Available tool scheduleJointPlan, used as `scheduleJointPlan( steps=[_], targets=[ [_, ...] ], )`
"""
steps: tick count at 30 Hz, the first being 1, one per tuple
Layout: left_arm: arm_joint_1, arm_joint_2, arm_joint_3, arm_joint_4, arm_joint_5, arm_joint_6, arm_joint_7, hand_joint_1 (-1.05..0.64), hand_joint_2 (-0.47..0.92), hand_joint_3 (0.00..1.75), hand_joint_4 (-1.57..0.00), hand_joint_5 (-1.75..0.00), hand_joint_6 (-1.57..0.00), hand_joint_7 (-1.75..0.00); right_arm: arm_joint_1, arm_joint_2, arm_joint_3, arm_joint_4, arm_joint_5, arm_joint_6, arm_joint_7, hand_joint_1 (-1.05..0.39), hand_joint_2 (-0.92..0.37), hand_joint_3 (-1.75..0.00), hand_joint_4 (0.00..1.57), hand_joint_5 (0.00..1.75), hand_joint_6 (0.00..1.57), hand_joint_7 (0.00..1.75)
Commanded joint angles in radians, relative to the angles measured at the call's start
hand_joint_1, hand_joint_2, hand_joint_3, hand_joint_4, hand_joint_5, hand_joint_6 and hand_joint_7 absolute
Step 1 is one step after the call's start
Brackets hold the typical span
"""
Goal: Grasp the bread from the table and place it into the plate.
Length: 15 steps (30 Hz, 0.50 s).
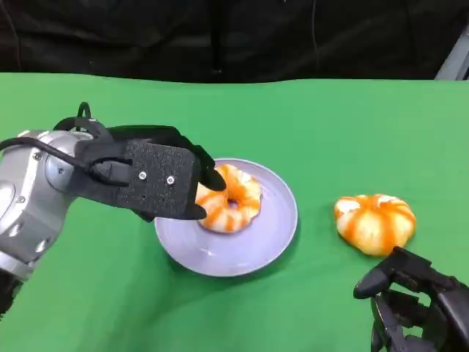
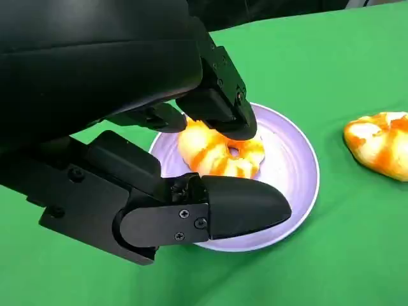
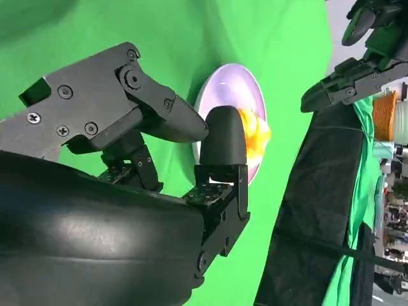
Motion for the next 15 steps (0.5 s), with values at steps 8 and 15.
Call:
scheduleJointPlan(
  steps=[8, 15],
  targets=[
    [0.009, 0.011, 0.006, 0.009, -0.006, -0.004, -0.005, -1.05, 0.92, 0.72, -0.51, -0.02, -0.59, 0.00, 0.001, -0.006, -0.004, -0.009, 0.006, -0.004, 0.000, -0.06, -0.69, -1.03, 0.75, 1.75, 0.63, 1.62],
    [0.041, -0.012, 0.051, -0.012, -0.055, 0.013, 0.025, -1.04, 0.92, 0.57, -0.54, -0.03, -0.49, 0.00, 0.004, -0.004, 0.000, -0.024, 0.002, 0.013, -0.005, -0.07, -0.69, -1.03, 0.75, 1.75, 0.63, 1.62]
  ],
)
